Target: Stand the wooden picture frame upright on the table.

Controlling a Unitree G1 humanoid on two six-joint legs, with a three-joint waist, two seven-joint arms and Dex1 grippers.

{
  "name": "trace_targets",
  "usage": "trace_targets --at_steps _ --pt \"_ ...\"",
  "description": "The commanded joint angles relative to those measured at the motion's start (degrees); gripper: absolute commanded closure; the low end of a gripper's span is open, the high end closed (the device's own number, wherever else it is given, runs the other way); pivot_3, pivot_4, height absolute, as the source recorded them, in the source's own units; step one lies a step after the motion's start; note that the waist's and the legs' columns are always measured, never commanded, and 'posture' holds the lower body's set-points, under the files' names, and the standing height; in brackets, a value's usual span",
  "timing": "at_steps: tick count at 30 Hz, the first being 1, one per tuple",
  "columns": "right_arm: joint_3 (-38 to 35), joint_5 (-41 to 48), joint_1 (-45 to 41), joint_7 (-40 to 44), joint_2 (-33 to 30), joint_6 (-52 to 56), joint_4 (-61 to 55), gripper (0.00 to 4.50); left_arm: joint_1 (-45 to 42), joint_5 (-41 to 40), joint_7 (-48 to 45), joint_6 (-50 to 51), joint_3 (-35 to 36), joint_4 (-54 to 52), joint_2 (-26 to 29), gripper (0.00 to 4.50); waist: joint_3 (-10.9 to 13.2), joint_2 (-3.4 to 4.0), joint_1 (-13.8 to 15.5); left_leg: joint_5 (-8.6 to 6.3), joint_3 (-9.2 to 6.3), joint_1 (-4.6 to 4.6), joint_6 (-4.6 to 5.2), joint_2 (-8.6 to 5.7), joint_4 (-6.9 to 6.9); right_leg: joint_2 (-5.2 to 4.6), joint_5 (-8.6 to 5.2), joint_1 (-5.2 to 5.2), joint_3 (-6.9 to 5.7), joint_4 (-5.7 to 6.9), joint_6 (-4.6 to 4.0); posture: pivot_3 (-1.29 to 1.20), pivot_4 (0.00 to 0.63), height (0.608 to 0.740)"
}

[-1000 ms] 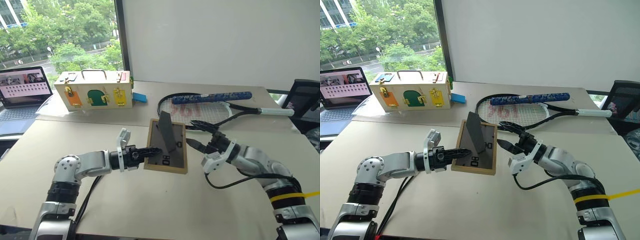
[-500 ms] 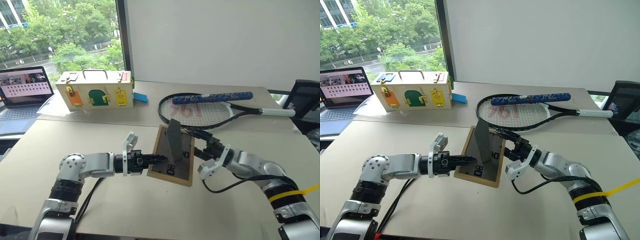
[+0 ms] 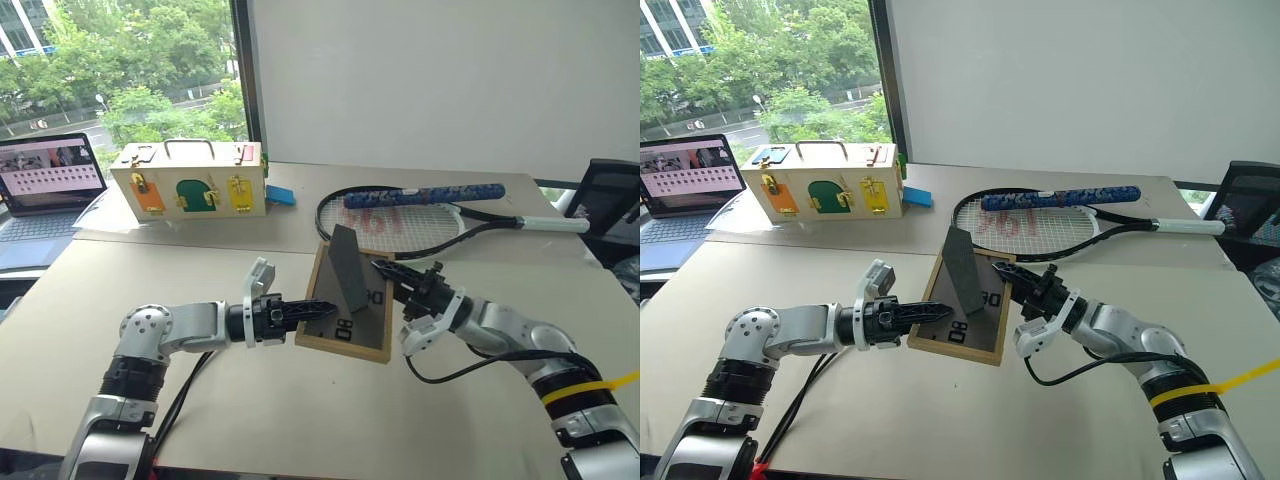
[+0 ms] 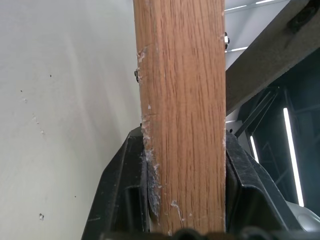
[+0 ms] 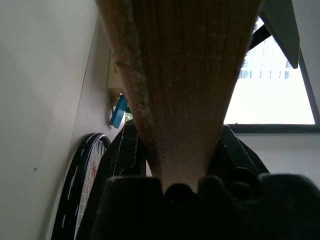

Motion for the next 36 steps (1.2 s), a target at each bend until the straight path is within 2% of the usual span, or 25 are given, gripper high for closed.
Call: trace_targets --at_steps 1,3,5,6,7,10,13,16,19,21,22,25,28,32,36 --pt "-1.0 3.8 -0.9 -1.3 0.3 0.0 -3.3 3.27 0.3 3.1 -1.6 -0.1 0.4 -1.3 -0.5 1.33 0.0 0.00 -0.1 0.01 0.00 0.00 0.01 -0.01 -0.01 -0.01 0.00 0.00 0.00 0.00 0.00 0.00 0.150 0.720" --pt "-1.1 4.6 -1.0 -1.1 0.2 0.0 -3.0 3.27 0.9 6.7 -5.3 -1.2 1.9 -4.0 -0.1 0.59 0.0 0.00 -0.1 0.01 -0.01 0.00 0.01 -0.01 -0.01 -0.01 0.00 0.00 -0.01 0.00 0.00 0.00 0.150 0.720" --pt "-1.3 7.3 -1.4 0.2 0.2 0.2 -1.8 3.27 3.4 19.3 -11.7 -9.4 2.8 -11.0 3.2 0.01 0.0 0.00 -0.1 0.02 0.00 0.00 0.01 -0.01 -0.02 -0.01 0.00 0.00 -0.01 0.00 0.00 0.00 0.150 0.720" --pt "-1.2 9.0 -1.8 1.3 0.1 0.2 -0.9 3.27 5.5 27.2 -17.3 -16.2 2.9 -15.0 5.6 0.00 0.0 0.00 -0.3 0.02 0.00 0.00 0.01 0.00 -0.03 -0.01 0.00 0.00 -0.01 0.00 0.00 0.00 0.150 0.720" --pt "-0.9 11.1 -2.2 3.2 -0.1 0.3 0.1 3.27 7.3 31.8 -23.7 -21.1 4.1 -17.4 7.4 0.00 0.0 0.01 -0.6 0.03 0.00 0.00 -0.01 0.00 -0.05 0.00 0.00 -0.01 -0.01 0.00 -0.01 0.00 0.150 0.720" --pt "0.1 22.3 -4.3 12.0 0.2 0.8 4.8 3.28 10.2 33.1 -33.2 -24.0 10.7 -16.4 11.8 0.00 0.0 0.04 -1.0 0.11 0.01 0.04 -0.08 0.00 -0.19 0.00 -0.01 0.00 -0.03 -0.01 -0.04 0.00 0.150 0.720" --pt "2.5 42.5 -5.7 31.4 2.3 7.9 7.5 3.28 13.9 36.4 -38.7 -26.5 14.0 -17.1 14.3 0.00 0.1 0.04 -1.6 0.11 0.01 0.04 0.01 0.00 -0.14 -0.07 -0.01 0.06 -0.07 -0.01 -0.05 0.00 0.150 0.720" --pt "2.0 53.6 -7.1 44.0 4.1 14.8 8.2 3.28 16.0 37.9 -40.8 -27.3 15.5 -18.0 13.9 0.00 0.1 0.04 -1.7 0.07 -0.01 0.16 0.10 0.01 -0.12 -0.09 -0.02 0.35 -0.17 -0.10 -0.03 0.00 0.150 0.720" --pt "0.2 64.5 -9.1 55.9 6.7 27.9 7.6 3.28 17.7 38.9 -40.8 -27.9 16.2 -19.8 12.3 0.00 0.2 0.07 -1.5 0.06 -0.08 0.15 0.11 0.02 -0.10 -0.10 -0.02 0.39 -0.27 -0.10 -0.03 0.00 0.150 0.720" --pt "-2.2 71.7 -14.5 60.7 8.5 44.9 9.0 3.28 20.1 54.7 -39.4 -38.3 8.9 -22.4 12.6 0.00 0.3 0.12 -1.6 0.06 -0.09 0.14 0.11 0.02 -0.09 -0.10 -0.02 0.37 -0.28 -0.09 -0.03 0.00 0.150 0.720" --pt "-2.8 74.3 -16.5 63.0 8.7 52.4 9.1 3.28 21.4 57.3 -40.8 -40.9 7.8 -24.5 12.1 0.00 0.4 0.24 -1.6 0.07 -0.09 0.15 0.11 0.02 -0.09 -0.10 -0.02 0.36 -0.28 -0.07 -0.03 0.00 0.150 0.720" --pt "-3.9 78.7 -19.8 67.1 8.3 68.5 8.6 3.28 22.7 57.3 -42.8 -44.4 9.7 -27.9 9.6 0.00 0.5 0.36 -1.5 0.11 -0.08 0.13 0.11 0.02 -0.14 -0.10 -0.01 0.29 -0.27 -0.03 -0.05 0.00 0.150 0.720" --pt "-4.2 80.8 -21.5 69.9 7.6 80.5 8.0 3.28 23.0 57.7 -45.5 -46.9 12.0 -28.8 9.7 0.00 0.5 0.35 -1.0 0.10 -0.14 -0.06 0.11 0.08 -0.19 -0.09 -0.09 0.02 -0.48 0.02 -0.17 0.00 0.150 0.720" --pt "-4.4 80.8 -21.8 72.0 8.0 88.3 7.7 3.28 23.7 58.5 -48.9 -49.5 14.5 -29.2 10.7 0.00 0.5 0.36 -1.1 0.08 -0.14 -0.16 0.14 0.06 -0.22 -0.09 -0.10 -0.06 -0.49 -0.01 -0.18 0.00 0.150 0.720" --pt "-4.2 79.7 -20.9 72.9 9.5 91.0 8.3 3.28 23.3 57.6 -50.8 -49.0 18.0 -28.5 12.5 0.00 0.5 0.35 -1.4 0.08 -0.14 -0.17 0.14 0.06 -0.18 -0.09 -0.11 -0.08 -0.49 0.00 -0.17 0.00 0.150 0.720"
